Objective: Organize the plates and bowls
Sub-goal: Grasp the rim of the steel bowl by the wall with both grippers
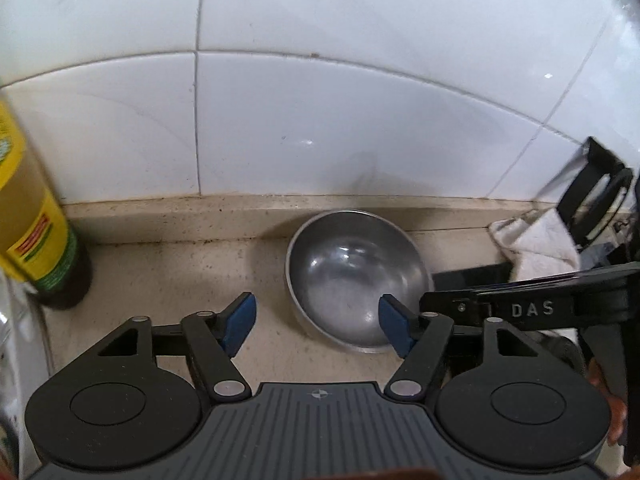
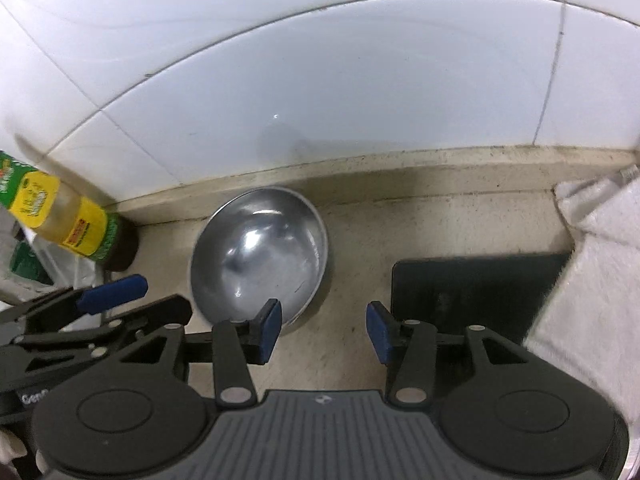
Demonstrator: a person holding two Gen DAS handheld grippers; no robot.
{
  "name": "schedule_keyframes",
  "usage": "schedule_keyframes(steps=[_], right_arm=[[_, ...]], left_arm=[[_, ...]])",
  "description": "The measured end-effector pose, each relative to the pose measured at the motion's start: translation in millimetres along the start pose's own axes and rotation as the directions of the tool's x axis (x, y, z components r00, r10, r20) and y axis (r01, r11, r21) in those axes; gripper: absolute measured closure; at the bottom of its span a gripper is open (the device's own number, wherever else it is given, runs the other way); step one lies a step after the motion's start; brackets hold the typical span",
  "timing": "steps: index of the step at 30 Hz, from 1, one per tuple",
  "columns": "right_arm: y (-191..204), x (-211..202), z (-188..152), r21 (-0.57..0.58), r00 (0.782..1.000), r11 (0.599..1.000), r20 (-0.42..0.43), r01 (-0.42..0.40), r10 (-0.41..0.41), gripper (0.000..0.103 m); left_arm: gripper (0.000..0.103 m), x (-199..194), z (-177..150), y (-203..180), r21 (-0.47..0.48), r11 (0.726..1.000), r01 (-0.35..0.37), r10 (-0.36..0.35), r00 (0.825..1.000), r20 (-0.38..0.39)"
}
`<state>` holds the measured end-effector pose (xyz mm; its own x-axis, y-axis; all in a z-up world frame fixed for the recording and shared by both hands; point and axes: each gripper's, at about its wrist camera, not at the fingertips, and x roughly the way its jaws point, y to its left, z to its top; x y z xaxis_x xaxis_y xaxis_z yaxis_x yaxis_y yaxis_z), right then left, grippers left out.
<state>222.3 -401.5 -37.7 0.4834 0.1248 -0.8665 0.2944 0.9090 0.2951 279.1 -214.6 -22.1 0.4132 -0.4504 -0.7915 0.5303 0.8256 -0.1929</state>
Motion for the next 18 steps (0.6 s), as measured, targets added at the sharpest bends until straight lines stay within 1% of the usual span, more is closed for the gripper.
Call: schedule_keyframes(steps=[2, 4, 5, 8, 9, 10, 11, 12, 13, 14, 15, 16, 18], right_arm=[[2, 7, 5, -0.004, 1.0, 1.0, -0.003, 0.01, -0.01, 0.058], [2, 16, 11, -0.009, 0.999, 1.0, -0.02, 0.025, -0.025, 0.055], [2, 20, 12, -0.012, 0.999, 0.999, -0.025, 0.034, -0.035, 0.054], [2, 35, 16, -0.023, 0.997, 0.998, -0.045, 0.063, -0.064, 0.054], [2, 37, 17, -0.031, 0.997, 0.998, -0.043, 0.063, -0.064, 0.054], [2, 40, 16, -0.044, 0.998, 0.998, -0.04, 0.053, -0.055, 0.056], [2, 42, 16, -0.053, 0.998, 0.998, -0.043, 0.042, -0.044, 0.064], [2, 43, 16, -0.058, 0.998, 0.998, -0.049, 0.027, -0.03, 0.069], [4, 44, 15, -0.06, 0.998, 0.998, -0.057, 0.017, -0.02, 0.074], [5, 47, 15, -0.064, 0.998, 0.998, -0.066, 0.002, -0.006, 0.079], [6, 47, 14, -0.069, 0.997, 0.998, -0.073, -0.012, 0.007, 0.081], [7, 48, 12, -0.073, 0.997, 0.997, -0.076, -0.025, 0.019, 0.081], [9, 47, 9, -0.087, 0.997, 0.996, -0.07, -0.023, 0.016, 0.081]], left_arm=[[0.025, 13, 3, 1, 0.009, 1.0, -0.018, 0.018, 1.0, -0.023], [0.023, 26, 4, 1, 0.016, 0.999, -0.044, 0.045, 0.998, -0.049], [0.023, 31, 4, 1, 0.02, 0.998, -0.054, 0.055, 0.997, -0.061], [0.024, 44, 4, 4, 0.031, 0.996, -0.08, 0.082, 0.994, -0.072], [0.034, 47, 3, 5, 0.04, 0.996, -0.08, 0.083, 0.994, -0.068], [0.046, 49, 3, 5, 0.051, 0.996, -0.08, 0.083, 0.994, -0.065], [0.052, 53, 2, 7, 0.052, 0.996, -0.075, 0.078, 0.994, -0.077], [0.061, 56, 1, 8, 0.042, 0.997, -0.063, 0.067, 0.994, -0.091], [0.067, 59, 1, 11, 0.024, 0.999, -0.035, 0.037, 0.994, -0.104], [0.069, 60, 0, 12, 0.015, 1.0, -0.01, 0.012, 0.994, -0.109], [0.071, 60, -1, 12, 0.013, 1.0, 0.004, -0.002, 0.994, -0.109], [0.071, 60, -2, 11, 0.02, 1.0, -0.003, 0.005, 0.994, -0.107], [0.072, 57, -4, 10, 0.042, 0.999, -0.009, 0.014, 0.994, -0.106]])
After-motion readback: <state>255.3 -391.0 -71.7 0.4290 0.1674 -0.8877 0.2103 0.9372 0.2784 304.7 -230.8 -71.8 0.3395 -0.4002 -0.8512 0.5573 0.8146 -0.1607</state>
